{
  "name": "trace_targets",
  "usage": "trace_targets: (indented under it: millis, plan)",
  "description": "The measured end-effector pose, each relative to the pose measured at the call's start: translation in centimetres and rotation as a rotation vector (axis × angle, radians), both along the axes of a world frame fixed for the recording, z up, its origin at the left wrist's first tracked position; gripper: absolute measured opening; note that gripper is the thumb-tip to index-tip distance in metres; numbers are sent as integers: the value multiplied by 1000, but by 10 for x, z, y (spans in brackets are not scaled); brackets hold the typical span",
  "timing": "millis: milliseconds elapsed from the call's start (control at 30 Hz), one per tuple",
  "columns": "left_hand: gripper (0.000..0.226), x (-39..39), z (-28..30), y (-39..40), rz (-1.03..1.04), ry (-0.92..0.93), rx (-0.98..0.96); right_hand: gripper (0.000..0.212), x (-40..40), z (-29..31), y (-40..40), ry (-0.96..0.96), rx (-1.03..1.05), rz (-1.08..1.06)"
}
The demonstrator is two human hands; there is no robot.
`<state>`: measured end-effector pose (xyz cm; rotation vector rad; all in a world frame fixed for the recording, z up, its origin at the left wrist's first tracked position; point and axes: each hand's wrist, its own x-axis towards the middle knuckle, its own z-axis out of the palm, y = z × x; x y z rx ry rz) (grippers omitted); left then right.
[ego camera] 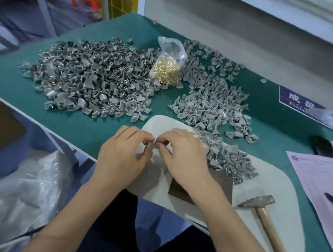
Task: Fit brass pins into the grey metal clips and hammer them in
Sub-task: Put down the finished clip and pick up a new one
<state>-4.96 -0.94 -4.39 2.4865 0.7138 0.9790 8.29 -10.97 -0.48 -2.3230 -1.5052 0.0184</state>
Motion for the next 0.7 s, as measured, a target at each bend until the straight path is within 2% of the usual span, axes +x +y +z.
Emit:
trace_targets:
  millis: [100, 200, 433, 567, 700]
  plan:
    - [6, -1, -12, 23, 46, 56, -48, 10, -1, -8, 29, 1, -99, 9]
    - [12, -2, -23, 35, 160, 104, -125, 10, -2, -15, 50, -1, -89, 2]
    - [29, 2, -28, 37, 203, 99, -166, 16, 1, -20, 76, 70, -62, -51]
    - [14, 3, -29, 36, 217, 78, -170, 18, 0, -20, 72, 218, 51, -104]
    - [14, 0, -26, 36, 190, 54, -169, 22, 5, -5, 61, 303, 326, -197]
